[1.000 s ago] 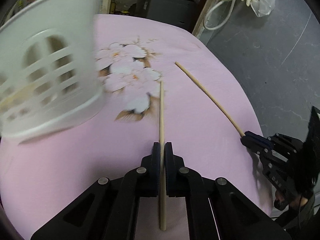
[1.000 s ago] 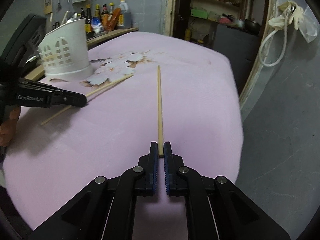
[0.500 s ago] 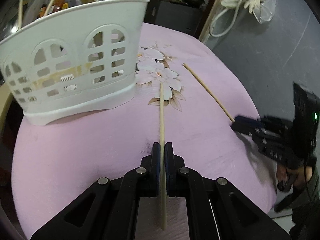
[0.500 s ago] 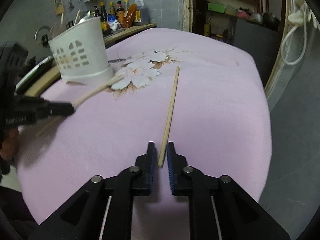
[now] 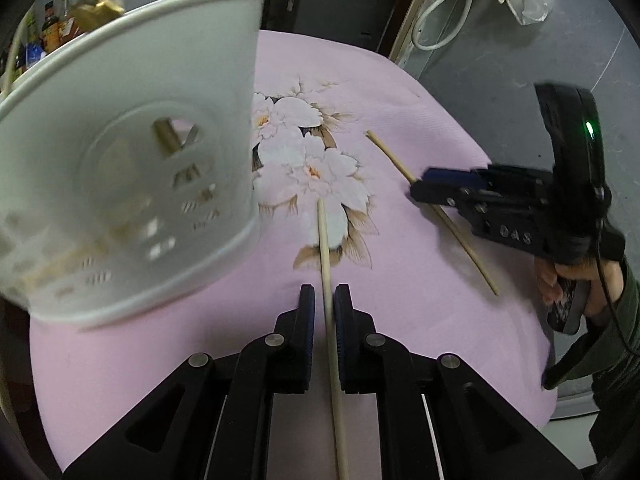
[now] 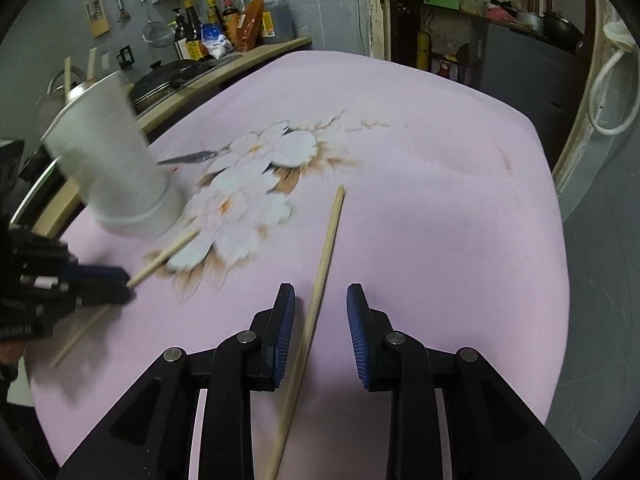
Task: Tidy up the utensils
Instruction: 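Grasp a wooden chopstick with the right gripper while the left gripper grasps the other chopstick, then lift both chopsticks and carry them up over the white basket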
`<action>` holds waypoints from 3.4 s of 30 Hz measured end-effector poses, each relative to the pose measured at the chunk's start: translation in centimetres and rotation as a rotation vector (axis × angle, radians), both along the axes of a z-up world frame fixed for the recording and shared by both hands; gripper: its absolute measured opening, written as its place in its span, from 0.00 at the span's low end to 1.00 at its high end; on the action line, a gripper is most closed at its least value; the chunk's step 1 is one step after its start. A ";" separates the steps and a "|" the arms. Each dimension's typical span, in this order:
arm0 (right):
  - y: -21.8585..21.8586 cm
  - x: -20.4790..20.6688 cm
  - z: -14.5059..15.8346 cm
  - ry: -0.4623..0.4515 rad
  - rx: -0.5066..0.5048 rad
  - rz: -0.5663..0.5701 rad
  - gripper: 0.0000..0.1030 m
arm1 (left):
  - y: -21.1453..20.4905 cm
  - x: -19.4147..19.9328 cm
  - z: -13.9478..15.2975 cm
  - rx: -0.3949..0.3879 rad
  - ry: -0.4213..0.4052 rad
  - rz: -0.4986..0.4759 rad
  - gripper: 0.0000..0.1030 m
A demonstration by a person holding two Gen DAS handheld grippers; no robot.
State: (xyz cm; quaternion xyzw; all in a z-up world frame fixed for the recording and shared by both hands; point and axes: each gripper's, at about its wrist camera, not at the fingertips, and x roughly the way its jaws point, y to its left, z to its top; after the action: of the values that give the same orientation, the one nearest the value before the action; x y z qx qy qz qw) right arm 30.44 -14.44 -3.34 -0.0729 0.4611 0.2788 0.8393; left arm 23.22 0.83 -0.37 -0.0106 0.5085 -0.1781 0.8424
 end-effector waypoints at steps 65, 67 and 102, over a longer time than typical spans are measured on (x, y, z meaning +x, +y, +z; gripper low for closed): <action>8.9 -7.3 16.8 -0.840 0.799 -0.024 0.03 | 17.2 -4.2 14.4 -0.442 -0.978 0.577 0.02; 9.4 -7.0 16.8 -0.863 0.814 -0.043 0.03 | 18.0 -4.3 14.3 -0.447 -1.007 0.606 0.02; 13.5 -5.2 11.7 -0.966 0.653 -0.192 0.03 | 20.2 -4.4 9.4 -0.386 -1.129 0.814 0.02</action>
State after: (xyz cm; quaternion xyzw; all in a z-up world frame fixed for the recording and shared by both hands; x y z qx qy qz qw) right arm 25.27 -0.89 8.37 0.1125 -0.0785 0.2641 0.9547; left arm 18.85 21.02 9.03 -0.2541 -0.0892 0.0848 0.9593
